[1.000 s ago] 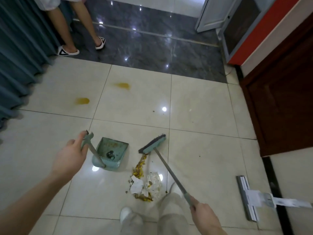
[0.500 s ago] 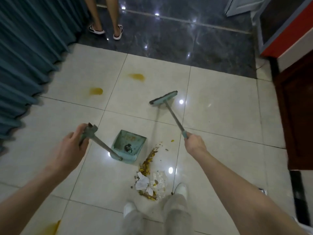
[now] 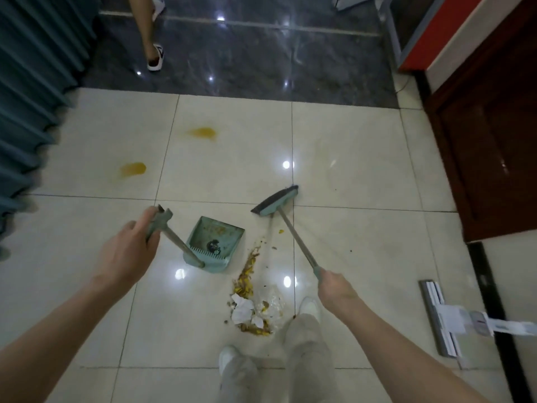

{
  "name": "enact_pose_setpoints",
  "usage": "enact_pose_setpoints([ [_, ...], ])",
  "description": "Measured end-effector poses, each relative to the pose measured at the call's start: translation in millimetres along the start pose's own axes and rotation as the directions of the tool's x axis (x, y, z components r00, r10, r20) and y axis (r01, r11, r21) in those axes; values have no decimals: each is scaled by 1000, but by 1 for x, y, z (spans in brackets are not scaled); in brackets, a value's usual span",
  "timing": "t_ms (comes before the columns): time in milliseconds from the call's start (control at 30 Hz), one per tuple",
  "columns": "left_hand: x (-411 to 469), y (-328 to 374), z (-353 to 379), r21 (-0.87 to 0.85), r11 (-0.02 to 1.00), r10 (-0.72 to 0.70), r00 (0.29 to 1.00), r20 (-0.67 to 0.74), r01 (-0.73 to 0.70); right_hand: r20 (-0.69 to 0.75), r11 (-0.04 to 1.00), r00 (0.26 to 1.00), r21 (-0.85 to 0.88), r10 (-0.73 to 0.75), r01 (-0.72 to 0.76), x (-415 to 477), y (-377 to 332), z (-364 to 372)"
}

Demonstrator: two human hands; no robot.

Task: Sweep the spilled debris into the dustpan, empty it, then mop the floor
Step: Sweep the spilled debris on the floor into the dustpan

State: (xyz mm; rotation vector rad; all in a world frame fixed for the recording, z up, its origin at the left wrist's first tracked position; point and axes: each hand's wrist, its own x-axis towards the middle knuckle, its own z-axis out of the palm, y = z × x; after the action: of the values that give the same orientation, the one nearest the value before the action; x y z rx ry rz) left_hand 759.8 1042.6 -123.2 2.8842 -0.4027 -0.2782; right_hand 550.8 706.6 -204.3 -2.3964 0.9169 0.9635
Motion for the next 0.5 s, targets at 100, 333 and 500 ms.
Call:
enact_pose_setpoints([
  [100, 0, -6, -2, -22, 999, 23, 1000, 8, -23, 34, 999, 999, 40, 33, -34, -62, 13, 39],
  [333, -14, -3, -17, -17, 989, 145, 989, 13, -145, 12, 984, 988, 92, 154, -154, -137, 27, 71],
  [500, -29, 5, -24, -19, 986, 168, 986, 7, -167, -121, 978, 987, 188, 110, -86, -138, 33, 50],
])
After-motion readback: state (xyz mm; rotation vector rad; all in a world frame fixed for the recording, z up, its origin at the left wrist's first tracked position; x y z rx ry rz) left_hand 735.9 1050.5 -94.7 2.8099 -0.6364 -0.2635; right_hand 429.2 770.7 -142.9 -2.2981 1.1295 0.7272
